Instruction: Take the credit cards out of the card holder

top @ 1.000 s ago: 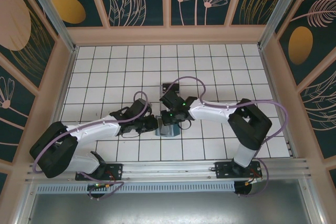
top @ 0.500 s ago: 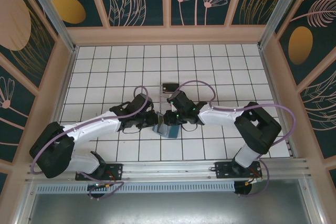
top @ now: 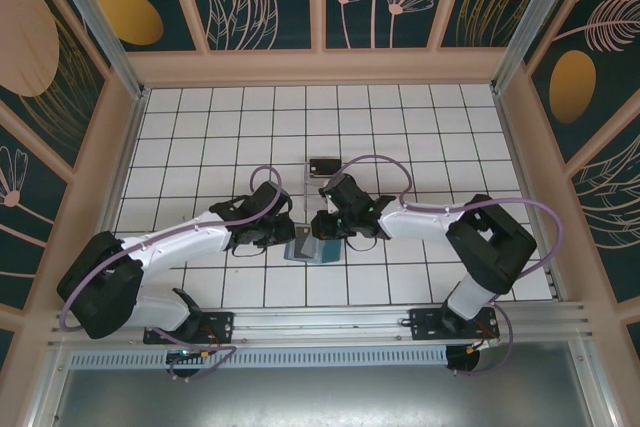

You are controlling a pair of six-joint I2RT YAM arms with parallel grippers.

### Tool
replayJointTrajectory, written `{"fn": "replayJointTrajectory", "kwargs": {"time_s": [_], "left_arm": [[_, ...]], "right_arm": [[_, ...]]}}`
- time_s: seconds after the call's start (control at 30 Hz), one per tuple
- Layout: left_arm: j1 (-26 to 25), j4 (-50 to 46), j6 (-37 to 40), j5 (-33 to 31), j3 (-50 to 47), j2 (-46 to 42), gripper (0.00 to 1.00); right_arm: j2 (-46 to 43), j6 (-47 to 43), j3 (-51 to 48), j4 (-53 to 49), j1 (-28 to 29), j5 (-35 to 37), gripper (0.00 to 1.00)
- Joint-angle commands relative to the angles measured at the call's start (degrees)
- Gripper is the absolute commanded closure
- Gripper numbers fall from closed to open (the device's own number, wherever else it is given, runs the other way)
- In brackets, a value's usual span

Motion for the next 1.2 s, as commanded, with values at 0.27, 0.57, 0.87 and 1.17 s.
{"fn": "replayJointTrajectory", "kwargs": {"time_s": [0.27,0.57,0.87,1.17], "left_arm": [[0.1,12.6,-1.7,9.7,-1.6,0.6,0.86],[0.2,9.5,-2.9,4.3,-4.4,4.5,0.89],[0.1,13.0,-3.0,7.6,-5.1,7.1,0.89],[0.2,14.4,-0.4,10.0,-4.4,6.2,0.88]], "right_arm": [[-2.7,0.7,-1.3,4.5,-0.4,-3.2,0.87],[-3.6,1.0,-3.0,7.3,-0.7,-5.2,0.87],[-4.2,0.6,-4.3,10.2,-0.7,-8.1,0.87],[-5.1,-0.3,-4.1,8.6,-0.9,-7.1,0.71]]}}
